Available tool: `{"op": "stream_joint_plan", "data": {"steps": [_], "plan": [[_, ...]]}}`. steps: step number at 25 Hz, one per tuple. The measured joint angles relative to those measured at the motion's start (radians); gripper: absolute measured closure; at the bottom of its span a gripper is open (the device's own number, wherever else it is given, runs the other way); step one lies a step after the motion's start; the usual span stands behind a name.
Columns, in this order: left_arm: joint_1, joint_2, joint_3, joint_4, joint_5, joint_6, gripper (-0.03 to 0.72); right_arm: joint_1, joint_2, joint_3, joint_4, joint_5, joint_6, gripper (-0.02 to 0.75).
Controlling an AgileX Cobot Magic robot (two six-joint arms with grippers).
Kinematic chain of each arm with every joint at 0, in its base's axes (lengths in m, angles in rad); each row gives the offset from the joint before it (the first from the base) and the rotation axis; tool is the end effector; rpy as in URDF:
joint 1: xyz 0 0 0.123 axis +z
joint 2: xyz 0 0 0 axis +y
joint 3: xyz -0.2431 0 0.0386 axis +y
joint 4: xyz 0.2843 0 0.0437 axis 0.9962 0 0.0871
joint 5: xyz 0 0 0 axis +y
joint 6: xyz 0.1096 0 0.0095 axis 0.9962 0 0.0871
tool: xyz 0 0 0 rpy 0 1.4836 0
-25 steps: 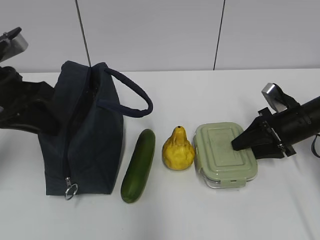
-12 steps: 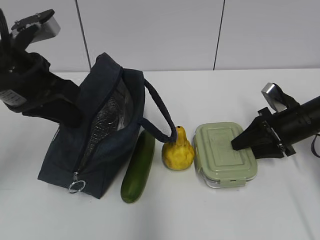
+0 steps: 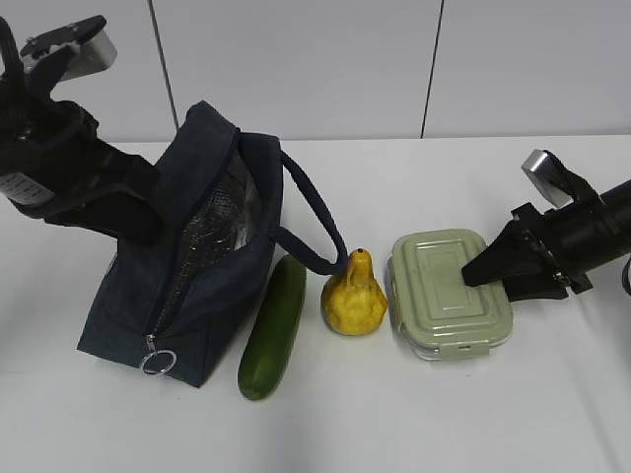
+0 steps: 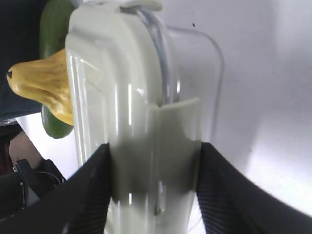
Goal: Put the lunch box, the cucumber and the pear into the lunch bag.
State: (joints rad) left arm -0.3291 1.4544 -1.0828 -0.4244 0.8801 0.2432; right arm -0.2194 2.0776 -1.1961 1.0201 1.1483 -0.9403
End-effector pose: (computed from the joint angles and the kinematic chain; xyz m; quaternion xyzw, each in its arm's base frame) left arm 0.3070 -0.1418 0.2126 0.1756 0.9464 -0.1944 0.1891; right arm 0.3703 0.0050 0.0563 -0.0414 0.9010 0.4235 0.0846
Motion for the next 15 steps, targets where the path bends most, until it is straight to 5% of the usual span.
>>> {"op": "stream_joint_plan", "data": {"steps": [15], "plan": [[0.000,0.001,0.000,0.003,-0.001,-0.001,0.687,0.000,-0.009,0.000,0.019,-0.006,0.006,0.353]]}}
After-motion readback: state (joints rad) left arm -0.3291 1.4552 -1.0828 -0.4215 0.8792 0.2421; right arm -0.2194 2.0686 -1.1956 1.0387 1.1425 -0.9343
